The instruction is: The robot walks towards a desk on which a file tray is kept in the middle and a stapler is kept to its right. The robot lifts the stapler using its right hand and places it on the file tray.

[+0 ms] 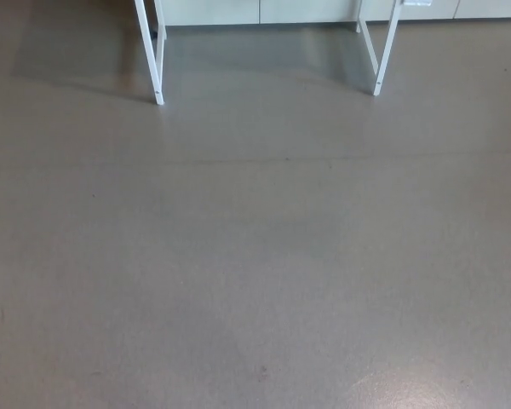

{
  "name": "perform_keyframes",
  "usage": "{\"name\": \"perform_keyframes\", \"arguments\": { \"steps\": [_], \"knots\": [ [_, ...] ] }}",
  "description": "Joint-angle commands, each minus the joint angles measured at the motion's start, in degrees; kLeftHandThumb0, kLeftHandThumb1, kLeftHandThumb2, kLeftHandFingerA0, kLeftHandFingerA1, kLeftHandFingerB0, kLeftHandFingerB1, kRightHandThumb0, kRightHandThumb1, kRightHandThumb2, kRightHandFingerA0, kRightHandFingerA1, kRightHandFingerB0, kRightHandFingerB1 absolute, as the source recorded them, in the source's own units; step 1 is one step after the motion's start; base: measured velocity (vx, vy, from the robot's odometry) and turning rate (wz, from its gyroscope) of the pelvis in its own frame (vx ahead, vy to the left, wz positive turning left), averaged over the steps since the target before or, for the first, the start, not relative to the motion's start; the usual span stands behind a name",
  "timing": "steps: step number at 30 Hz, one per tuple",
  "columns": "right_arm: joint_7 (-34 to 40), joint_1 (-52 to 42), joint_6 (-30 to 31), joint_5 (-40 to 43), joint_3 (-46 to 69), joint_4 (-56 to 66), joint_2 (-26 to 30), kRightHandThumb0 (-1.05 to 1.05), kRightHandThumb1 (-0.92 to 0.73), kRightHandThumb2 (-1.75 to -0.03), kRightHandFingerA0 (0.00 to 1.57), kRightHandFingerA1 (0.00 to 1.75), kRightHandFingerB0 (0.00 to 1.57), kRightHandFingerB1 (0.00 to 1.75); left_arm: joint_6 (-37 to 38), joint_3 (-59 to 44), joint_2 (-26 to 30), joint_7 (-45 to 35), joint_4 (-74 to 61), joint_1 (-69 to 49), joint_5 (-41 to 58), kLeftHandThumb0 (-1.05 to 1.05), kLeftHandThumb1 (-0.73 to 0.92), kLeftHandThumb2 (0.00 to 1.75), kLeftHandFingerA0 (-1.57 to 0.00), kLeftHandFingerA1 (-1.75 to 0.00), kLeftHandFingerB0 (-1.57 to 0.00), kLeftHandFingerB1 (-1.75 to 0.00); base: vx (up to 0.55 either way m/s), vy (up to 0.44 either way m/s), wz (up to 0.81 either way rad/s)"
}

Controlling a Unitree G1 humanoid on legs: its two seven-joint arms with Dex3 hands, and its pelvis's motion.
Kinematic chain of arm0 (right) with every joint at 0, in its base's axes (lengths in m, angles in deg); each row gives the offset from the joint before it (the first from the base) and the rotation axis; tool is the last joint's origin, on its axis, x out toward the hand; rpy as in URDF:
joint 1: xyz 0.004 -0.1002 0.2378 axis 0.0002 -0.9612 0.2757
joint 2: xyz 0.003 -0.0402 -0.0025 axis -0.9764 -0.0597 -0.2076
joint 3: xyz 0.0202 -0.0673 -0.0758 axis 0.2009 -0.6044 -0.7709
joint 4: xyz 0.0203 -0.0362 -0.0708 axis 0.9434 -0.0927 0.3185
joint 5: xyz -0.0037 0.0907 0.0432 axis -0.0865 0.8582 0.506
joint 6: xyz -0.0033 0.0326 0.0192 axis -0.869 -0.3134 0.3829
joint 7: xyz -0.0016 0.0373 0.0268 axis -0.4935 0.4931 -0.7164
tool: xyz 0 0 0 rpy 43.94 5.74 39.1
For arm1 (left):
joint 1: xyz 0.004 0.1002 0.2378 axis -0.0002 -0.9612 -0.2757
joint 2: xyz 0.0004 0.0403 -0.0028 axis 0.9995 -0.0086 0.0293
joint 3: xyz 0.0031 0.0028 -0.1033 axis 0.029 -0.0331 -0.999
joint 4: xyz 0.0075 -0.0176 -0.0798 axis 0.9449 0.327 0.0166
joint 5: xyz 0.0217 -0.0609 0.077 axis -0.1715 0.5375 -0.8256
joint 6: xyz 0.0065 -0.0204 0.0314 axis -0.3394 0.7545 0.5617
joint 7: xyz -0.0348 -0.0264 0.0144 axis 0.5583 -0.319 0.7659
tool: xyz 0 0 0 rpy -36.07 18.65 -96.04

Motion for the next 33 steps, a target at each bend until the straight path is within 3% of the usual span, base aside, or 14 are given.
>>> {"name": "perform_keyframes", "arguments": {
  "steps": [1,2,4,7,8,9,11,16,18,20,21,22,24,33],
  "knots": [
    [-0.1,-0.7,1.1,1.4,0.4,0.6,0.5,-0.22,-0.41,-0.93,0.22,0.62,0.22,0.6,-0.8,0.1,1.0,-0.9,0.5,0.4,-0.3,-0.54,0.67,0.81,-0.19,-0.49,-0.28,-0.48,0.0,0.0,0.0],
    [-0.1,-0.7,1.1,1.5,0.4,0.6,0.5,-0.22,-0.41,-0.93,0.22,0.62,0.22,0.6,-0.6,0.1,1.0,-1.1,0.6,0.3,-0.2,-0.47,0.79,0.62,-0.19,-0.42,-0.33,-0.43,0.0,0.0,0.0],
    [0.0,-0.7,1.1,1.5,0.3,0.7,0.5,-0.22,-0.41,-0.93,0.22,0.62,0.22,0.6,-0.5,-0.4,1.0,-1.4,-0.4,-0.4,0.3,-0.5,0.71,0.78,-0.17,-0.47,-0.26,-0.46,0.0,0.0,0.0],
    [0.1,-0.8,1.1,1.6,0.3,0.6,0.5,-0.22,-0.41,-0.93,0.22,0.62,0.22,0.6,-0.6,-0.3,0.8,-1.4,-0.5,-0.3,0.2,-0.45,0.8,0.63,-0.18,-0.41,-0.31,-0.42,0.0,0.0,0.0],
    [0.1,-0.8,1.1,1.7,0.3,0.6,0.5,-0.22,-0.41,-0.93,0.22,0.62,0.22,0.6,-0.7,-0.2,0.9,-1.4,-0.8,-0.5,0.1,-0.51,0.71,0.78,-0.18,-0.46,-0.26,-0.46,0.0,0.0,0.0],
    [0.1,-0.8,1.1,1.7,0.3,0.6,0.6,-0.22,-0.41,-0.93,0.22,0.62,0.22,0.6,-0.3,0.1,1.0,-1.2,-1.0,-0.7,-0.4,-0.45,0.8,0.63,-0.19,-0.4,-0.32,-0.41,0.0,0.0,0.0],
    [0.1,-1.1,1.0,1.7,0.2,0.5,0.4,-0.22,-0.41,-0.93,0.22,0.62,0.22,0.6,-0.3,0.1,1.3,-1.3,-1.0,-1.0,-0.5,-0.51,0.71,0.78,-0.18,-0.46,-0.26,-0.46,0.0,0.0,0.0],
    [0.2,-1.1,1.0,1.9,0.0,0.6,0.5,-0.22,-0.41,-0.93,0.22,0.62,0.22,0.6,-0.7,0.1,1.4,-1.6,-2.9,-2.0,-0.4,-0.49,0.73,0.78,-0.18,-0.45,-0.25,-0.45,0.0,0.0,0.0],
    [0.2,-1.2,1.0,2.0,-0.1,0.6,0.5,-0.22,-0.41,-0.93,0.22,0.62,0.22,0.6,-0.7,0.3,1.4,-1.0,-2.2,-1.7,-0.8,-0.47,0.8,0.63,-0.2,-0.39,-0.32,-0.4,0.0,0.0,0.0],
    [0.3,-1.2,1.0,2.1,-0.1,0.6,0.5,-0.22,-0.41,-0.93,0.22,0.62,0.22,0.6,-1.1,0.1,1.2,-1.0,-1.0,-0.9,-0.6,-0.54,0.68,0.81,-0.18,-0.47,-0.27,-0.47,0.0,0.0,0.0],
    [0.3,-1.2,1.0,2.1,-0.1,0.6,0.6,-0.22,-0.41,-0.93,0.22,0.62,0.22,0.6,-1.1,0.3,1.2,-0.6,-1.1,-0.9,-1.0,-0.49,0.79,0.62,-0.22,-0.39,-0.34,-0.4,0.0,0.0,0.0],
    [0.3,-1.2,1.0,2.1,-0.2,0.6,0.6,-0.22,-0.41,-0.93,0.22,0.62,0.22,0.6,-1.5,0.2,1.2,-0.7,-2.2,-1.5,-0.8,-0.5,0.72,0.78,-0.18,-0.44,-0.26,-0.44,0.0,0.0,0.0],
    [0.3,-1.2,1.0,2.2,-0.2,0.6,0.6,-0.22,-0.41,-0.93,0.22,0.62,0.22,0.6,-2.9,-0.2,1.0,-1.0,-3.5,-1.9,-0.2,-0.46,0.81,0.63,-0.19,-0.37,-0.31,-0.39,0.05,-0.014,-0.17],
    [0.7,-0.9,1.1,2.6,-0.6,0.8,0.3,-0.22,-0.41,-0.93,0.22,0.62,0.22,0.6,-1.8,0.1,1.9,-1.5,-2.8,-1.4,-0.7,-0.47,0.81,0.63,-0.19,-0.37,-0.31,-0.39,-0.02,0.025,0.04]
  ]
}}
